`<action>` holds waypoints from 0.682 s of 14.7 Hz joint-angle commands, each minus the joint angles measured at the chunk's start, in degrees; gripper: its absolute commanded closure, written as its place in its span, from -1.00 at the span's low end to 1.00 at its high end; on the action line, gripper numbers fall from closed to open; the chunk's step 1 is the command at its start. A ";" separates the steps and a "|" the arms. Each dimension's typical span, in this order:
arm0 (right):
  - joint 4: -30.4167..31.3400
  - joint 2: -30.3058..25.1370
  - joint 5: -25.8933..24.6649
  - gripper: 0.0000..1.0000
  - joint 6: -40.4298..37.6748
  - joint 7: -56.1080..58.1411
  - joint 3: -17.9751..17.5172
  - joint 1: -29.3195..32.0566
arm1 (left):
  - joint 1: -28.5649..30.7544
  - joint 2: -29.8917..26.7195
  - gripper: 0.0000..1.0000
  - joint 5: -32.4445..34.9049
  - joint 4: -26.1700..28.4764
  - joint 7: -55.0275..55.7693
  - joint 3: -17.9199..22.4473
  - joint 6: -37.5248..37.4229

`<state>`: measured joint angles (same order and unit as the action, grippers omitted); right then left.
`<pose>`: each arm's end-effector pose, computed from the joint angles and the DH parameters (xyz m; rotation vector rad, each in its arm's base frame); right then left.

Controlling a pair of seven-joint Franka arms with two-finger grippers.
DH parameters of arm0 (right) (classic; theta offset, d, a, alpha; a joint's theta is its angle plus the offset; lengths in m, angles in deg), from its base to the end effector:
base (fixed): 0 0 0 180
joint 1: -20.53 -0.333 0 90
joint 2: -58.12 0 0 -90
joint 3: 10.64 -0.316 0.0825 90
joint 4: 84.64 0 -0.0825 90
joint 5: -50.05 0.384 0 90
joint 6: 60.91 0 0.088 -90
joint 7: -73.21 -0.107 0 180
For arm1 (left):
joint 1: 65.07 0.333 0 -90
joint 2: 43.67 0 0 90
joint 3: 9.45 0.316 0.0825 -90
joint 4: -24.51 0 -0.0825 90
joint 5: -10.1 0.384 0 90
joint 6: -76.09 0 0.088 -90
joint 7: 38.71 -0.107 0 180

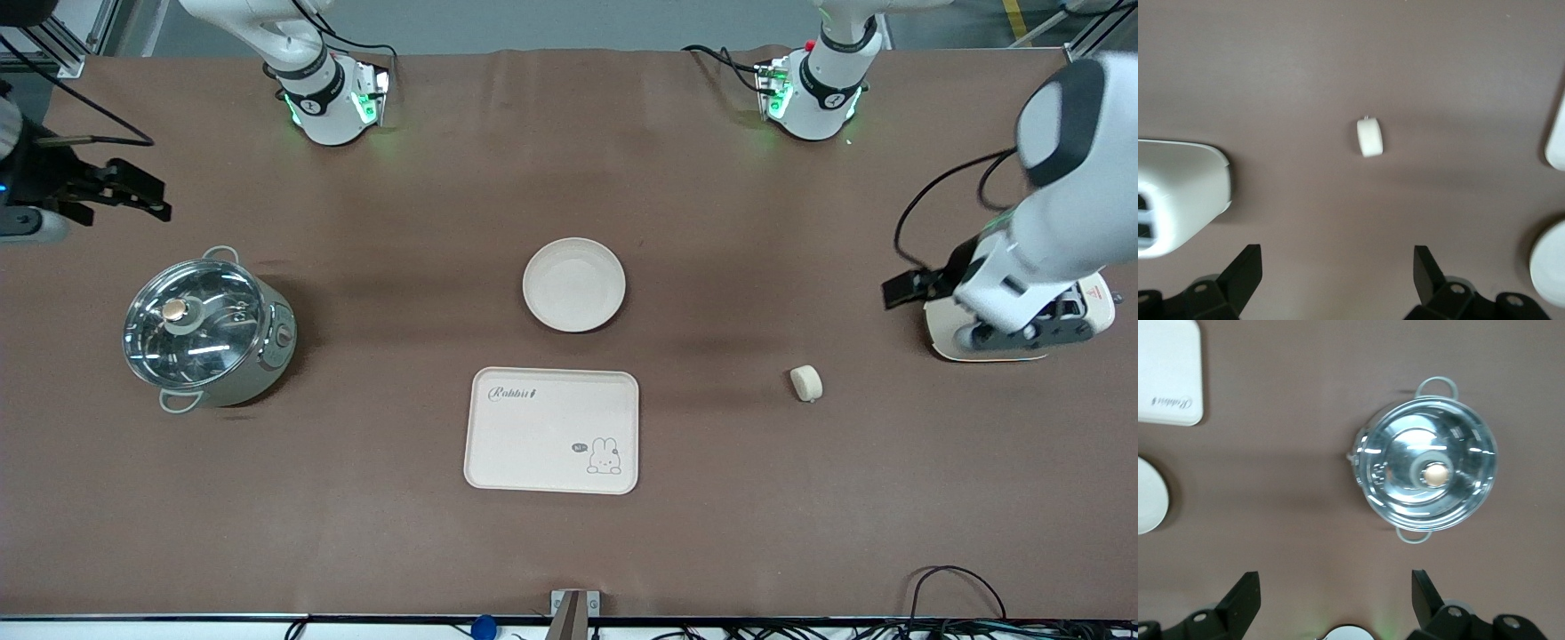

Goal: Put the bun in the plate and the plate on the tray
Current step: 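Move the left gripper down to the white bun while the right gripper reaches out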

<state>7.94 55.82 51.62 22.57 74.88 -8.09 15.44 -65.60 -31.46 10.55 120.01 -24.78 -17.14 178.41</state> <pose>0.5282 0.0261 0.6160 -3.1057 -0.1167 0.1850 0.6103 -0.0816 0.4725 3.1315 0.1556 -0.1481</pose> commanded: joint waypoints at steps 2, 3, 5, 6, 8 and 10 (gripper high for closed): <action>5.05 -0.51 6.25 -1.00 5.61 -5.16 0.18 -4.21 | -0.87 3.25 -1.00 -0.89 6.88 6.79 -0.39 9.98; 6.55 -0.34 6.26 -1.00 8.34 -7.28 0.18 -7.01 | -1.31 4.83 -1.00 -0.89 8.02 8.38 -0.39 12.61; 10.76 0.72 6.34 -1.00 14.83 -14.11 0.18 -12.11 | -1.32 8.51 -1.00 -0.89 9.35 10.50 -0.48 17.01; 13.74 1.59 6.34 -1.00 19.48 -19.12 0.18 -15.44 | -1.32 10.19 -1.00 -0.89 9.44 10.94 -0.48 18.43; 18.58 4.74 6.34 -1.00 29.93 -23.63 0.18 -20.46 | -1.32 13.70 -1.00 -0.89 10.05 11.91 -0.40 22.89; 22.02 8.44 6.34 -1.00 39.34 -28.89 0.18 -25.38 | -1.32 16.78 -1.00 -0.81 10.32 13.05 -0.39 26.95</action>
<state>26.06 61.77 57.77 54.61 50.81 -8.65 -5.96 -67.08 -17.01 10.52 130.14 -12.78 -17.45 202.00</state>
